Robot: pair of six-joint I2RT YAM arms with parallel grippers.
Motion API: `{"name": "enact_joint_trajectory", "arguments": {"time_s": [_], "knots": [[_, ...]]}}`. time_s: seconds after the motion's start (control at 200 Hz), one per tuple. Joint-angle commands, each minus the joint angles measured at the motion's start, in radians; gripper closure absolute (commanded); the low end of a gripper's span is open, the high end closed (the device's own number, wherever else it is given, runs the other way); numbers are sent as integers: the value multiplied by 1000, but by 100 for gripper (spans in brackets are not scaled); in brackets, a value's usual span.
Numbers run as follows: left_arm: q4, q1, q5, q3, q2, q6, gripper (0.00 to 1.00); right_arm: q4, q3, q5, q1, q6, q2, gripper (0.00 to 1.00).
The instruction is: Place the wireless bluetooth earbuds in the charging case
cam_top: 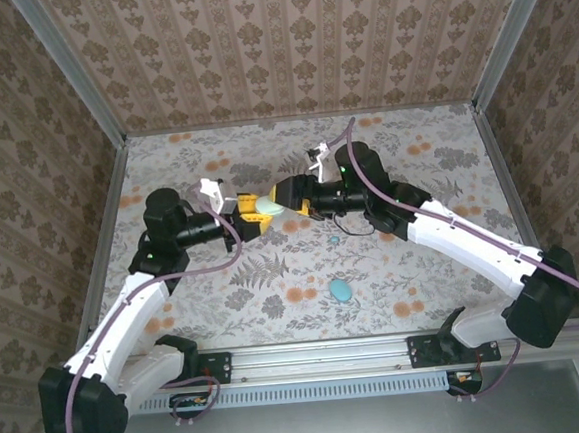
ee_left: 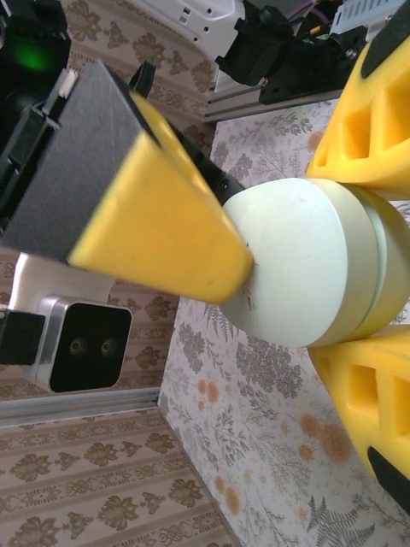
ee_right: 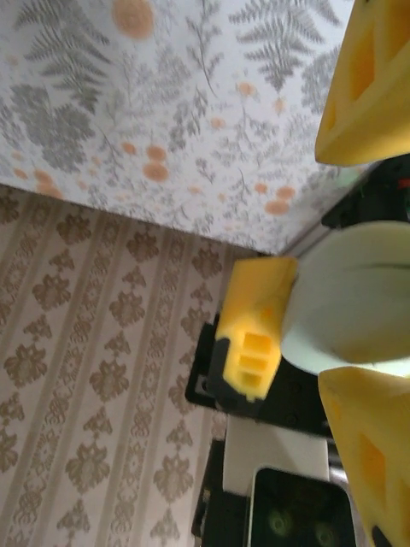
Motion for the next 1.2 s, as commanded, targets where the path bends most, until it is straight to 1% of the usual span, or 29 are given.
{"name": "enact_joint_trajectory", "arguments": {"time_s": [0.0, 0.07, 0.105, 0.175, 0.235, 0.255, 0.34, 0.415, 0.49, 0.52, 0.58, 0.595, 0.605, 0.7, 0.78, 0.87, 0.925, 0.97, 1.03, 1.1, 1.195], "knots": [[51, -8, -7, 38, 8, -37, 100, 151, -21, -86, -4, 88, 17, 43], [49, -8, -10, 36, 7, -39, 100, 171, -20, -94, -4, 100, 17, 51], [45, -7, -12, 35, 2, -39, 100, 177, -18, -97, -4, 104, 46, 57], [27, -8, -23, 31, -3, -33, 100, 200, -18, -105, -4, 118, 58, 68], [5, -8, -39, 29, -10, -26, 99, 215, -19, -105, -6, 132, 67, 75], [-1, -8, -45, 27, -14, -22, 95, 218, -18, -104, -7, 135, 70, 77], [-23, -8, -61, 21, -26, -8, 69, 231, -19, -97, -11, 148, 82, 81], [-54, -8, -71, 17, -37, 11, 52, 249, -15, -90, -17, 163, 95, 84], [-98, -8, -94, 19, -53, 31, 34, 252, -7, -84, -22, 171, 109, 85], [-118, -7, -110, 18, -60, 41, 23, 250, -2, -79, -25, 175, 117, 85], [-169, -5, -147, 16, -82, 68, 8, 247, 4, -72, -33, 182, 132, 85], [-180, -6, -158, 16, -89, 75, 2, 245, 6, -68, -35, 184, 136, 85], [-187, -6, -165, 14, -93, 78, 1, 245, 7, -67, -37, 185, 139, 85], [-242, -1, -242, -1, -148, 104, 0, 231, 18, -41, -54, 174, 167, 85], [-296, 8, -324, -14, -195, 115, 0, 184, 46, -12, -65, 103, 211, 85], [-364, 24, -427, -24, -237, 124, 0, 89, 110, 13, -67, 2, 300, 84], [-404, 36, -467, -25, -252, 122, 0, 51, 153, 18, -67, -37, 377, 82], [-428, 47, -490, -28, -262, 116, 0, 56, 183, 14, -67, -39, 445, 82], [-445, 61, -518, -35, -273, 94, 0, 106, 225, 4, -67, -20, 545, 82], [-454, 78, -522, -46, -283, 65, 0, 162, 286, -8, -66, 3, 658, 82], [-448, 95, -521, -63, -290, 28, 0, 164, 391, -25, -66, -1, 798, 82]]}}
